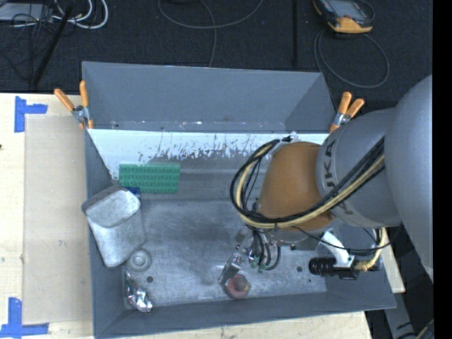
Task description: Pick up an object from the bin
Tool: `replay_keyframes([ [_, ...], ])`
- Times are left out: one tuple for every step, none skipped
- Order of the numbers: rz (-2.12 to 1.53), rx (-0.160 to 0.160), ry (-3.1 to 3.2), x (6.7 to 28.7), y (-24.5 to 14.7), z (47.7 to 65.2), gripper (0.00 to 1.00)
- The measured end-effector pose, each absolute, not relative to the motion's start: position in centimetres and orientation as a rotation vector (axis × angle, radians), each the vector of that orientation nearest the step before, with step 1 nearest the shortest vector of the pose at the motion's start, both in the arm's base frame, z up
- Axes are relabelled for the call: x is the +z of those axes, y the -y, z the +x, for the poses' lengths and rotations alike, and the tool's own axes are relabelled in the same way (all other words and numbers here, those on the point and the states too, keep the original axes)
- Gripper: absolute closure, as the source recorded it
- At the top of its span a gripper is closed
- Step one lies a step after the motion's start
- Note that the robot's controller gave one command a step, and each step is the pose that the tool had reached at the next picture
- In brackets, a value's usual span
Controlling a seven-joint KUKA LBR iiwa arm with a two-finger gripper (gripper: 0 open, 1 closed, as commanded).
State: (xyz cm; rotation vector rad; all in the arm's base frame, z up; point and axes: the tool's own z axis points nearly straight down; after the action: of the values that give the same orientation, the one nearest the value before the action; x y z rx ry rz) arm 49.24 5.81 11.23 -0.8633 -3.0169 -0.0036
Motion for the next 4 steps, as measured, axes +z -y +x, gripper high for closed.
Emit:
replay_keyframes([
  [-0.751, 0.005, 3.044, 9.5, -0.9, 47.0, 0.00],
  [-0.754, 0.002, 3.046, 9.6, -1.0, 47.1, 1.00],
  [-0.756, 0.001, 3.045, 9.6, -1.0, 47.1, 0.00],
  [-1.038, 0.003, 2.966, 7.1, -3.3, 47.0, 0.00],
])
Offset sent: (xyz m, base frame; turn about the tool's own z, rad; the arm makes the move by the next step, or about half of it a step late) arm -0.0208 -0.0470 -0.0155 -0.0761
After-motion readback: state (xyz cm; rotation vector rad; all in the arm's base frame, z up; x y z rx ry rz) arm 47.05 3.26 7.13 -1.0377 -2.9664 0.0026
